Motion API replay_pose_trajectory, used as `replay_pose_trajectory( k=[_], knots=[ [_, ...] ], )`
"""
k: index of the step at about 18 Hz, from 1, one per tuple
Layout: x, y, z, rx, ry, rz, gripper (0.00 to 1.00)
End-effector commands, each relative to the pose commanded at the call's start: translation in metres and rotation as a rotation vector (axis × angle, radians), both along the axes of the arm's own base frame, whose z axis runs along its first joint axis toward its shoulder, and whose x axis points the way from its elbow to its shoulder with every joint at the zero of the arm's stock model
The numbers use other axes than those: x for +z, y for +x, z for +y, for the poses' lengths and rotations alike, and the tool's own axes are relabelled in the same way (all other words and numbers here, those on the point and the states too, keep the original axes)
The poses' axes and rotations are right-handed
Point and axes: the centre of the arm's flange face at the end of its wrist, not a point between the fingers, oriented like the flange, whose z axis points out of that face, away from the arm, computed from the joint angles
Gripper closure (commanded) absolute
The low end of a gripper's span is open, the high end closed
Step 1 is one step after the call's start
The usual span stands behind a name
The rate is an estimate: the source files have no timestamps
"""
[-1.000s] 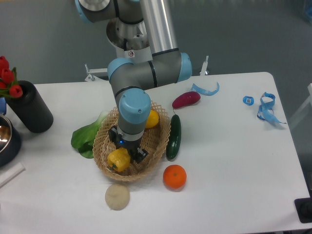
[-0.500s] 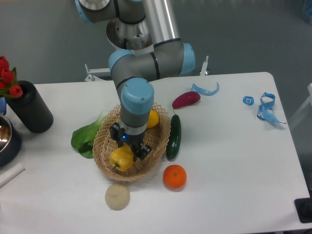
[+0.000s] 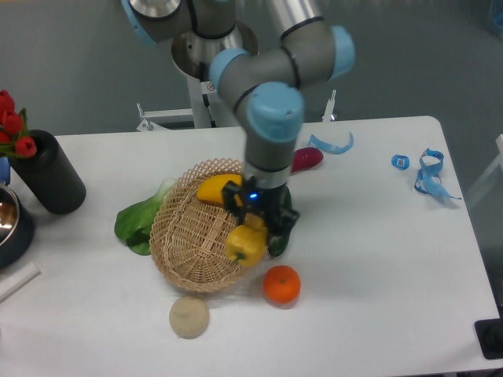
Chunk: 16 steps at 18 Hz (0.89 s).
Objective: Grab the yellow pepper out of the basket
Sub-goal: 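Lift the yellow pepper out of the basket and carry it beside the cucumber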
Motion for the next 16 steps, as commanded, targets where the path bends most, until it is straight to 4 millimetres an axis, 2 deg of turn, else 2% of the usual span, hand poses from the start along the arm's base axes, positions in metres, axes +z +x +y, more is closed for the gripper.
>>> replay_pose_trajectory(
  k=[3,5,7,10,13,16],
  knots=[
    [0.009,-0.023,-0.009,-0.007,-0.023,0.052,0.82],
    [-0.004,-0.044,-0.018,-0.006,-0.103,0.085,0.83],
    [0.005,-0.064,-0.025,-0.025,-0.127,0.120,0.82],
    [0.009,-0.071,-0.029,-0.022,-0.143,0.107,0.83],
    [0.034,-0.076,-0.026,-0.022,-0.144,0.104,0.83],
    [0.036,-0.077,-0.027,-0.022,-0.152,0.091,0.83]
  ],
)
